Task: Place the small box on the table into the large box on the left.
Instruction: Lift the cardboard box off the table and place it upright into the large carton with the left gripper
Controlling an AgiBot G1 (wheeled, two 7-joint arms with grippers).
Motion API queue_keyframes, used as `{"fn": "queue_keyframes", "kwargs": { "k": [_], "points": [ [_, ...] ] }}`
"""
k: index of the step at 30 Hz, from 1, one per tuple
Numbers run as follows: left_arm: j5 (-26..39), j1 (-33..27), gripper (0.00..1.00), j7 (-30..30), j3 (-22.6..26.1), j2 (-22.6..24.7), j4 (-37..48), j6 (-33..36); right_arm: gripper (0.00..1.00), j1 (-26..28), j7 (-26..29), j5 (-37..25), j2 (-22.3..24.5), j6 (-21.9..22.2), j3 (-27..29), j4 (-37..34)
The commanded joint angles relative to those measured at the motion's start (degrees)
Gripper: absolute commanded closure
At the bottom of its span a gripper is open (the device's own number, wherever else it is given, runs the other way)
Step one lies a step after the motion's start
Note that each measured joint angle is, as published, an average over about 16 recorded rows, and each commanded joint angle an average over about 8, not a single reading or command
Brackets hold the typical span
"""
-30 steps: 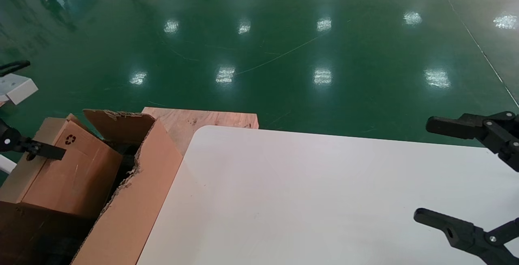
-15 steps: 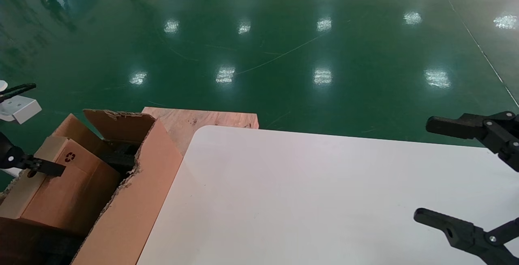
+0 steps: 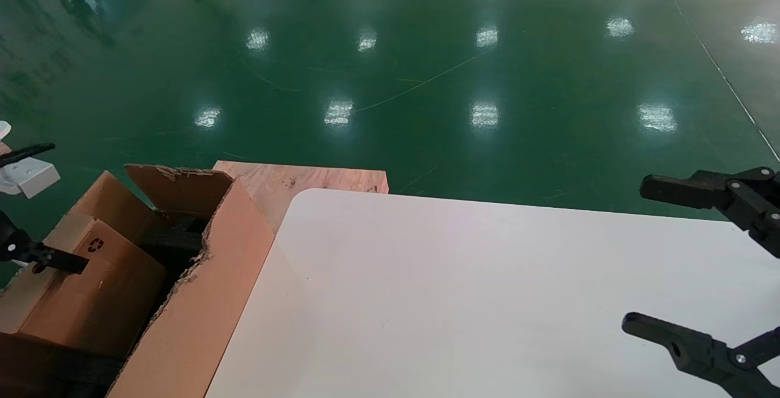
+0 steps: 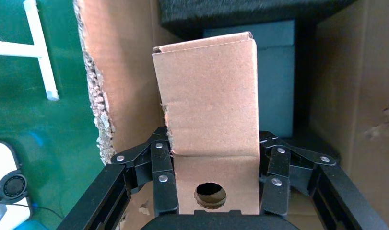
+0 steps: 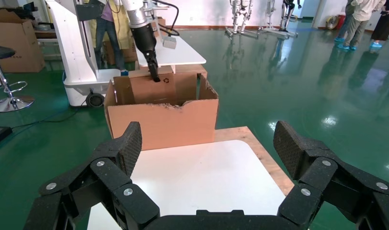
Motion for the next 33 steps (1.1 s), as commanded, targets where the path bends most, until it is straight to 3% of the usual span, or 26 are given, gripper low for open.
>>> {"fn": "queue_keyframes", "kwargs": {
  "k": [1, 21, 22, 29, 30, 33],
  "points": [
    [-0.87, 1.23, 1.00, 1.76, 0.15, 0.30, 1.64, -0.73, 0.00, 0.00, 0.00, 0.00, 0.00, 0.00, 0.00, 0.00],
    [-3.04, 6.87, 1.00, 9.81, 1.04, 3.34, 15.73, -1.87, 0.00, 0.00, -0.01, 0.01, 0.00, 0.01, -0.01, 0.00],
    [-3.10, 7.12, 0.94, 9.86, 1.09, 3.57, 16.28, -1.83, 0.00, 0.00, -0.01, 0.01, 0.01, 0.01, -0.01, 0.00],
    [-3.69, 8.38, 0.06, 9.56, 1.20, 4.73, 18.89, -1.54, 0.00, -0.01, -0.01, 0.02, 0.01, 0.01, -0.01, -0.01],
    [-3.77, 8.46, 0.00, 9.53, 1.18, 4.79, 19.04, -1.53, 0.00, -0.01, -0.01, 0.02, 0.01, 0.02, -0.01, -0.01],
    [-3.97, 8.60, 0.00, 9.44, 1.14, 4.91, 19.35, -1.49, 0.00, -0.01, -0.01, 0.02, 0.01, 0.02, -0.01, -0.02]
  ]
}}
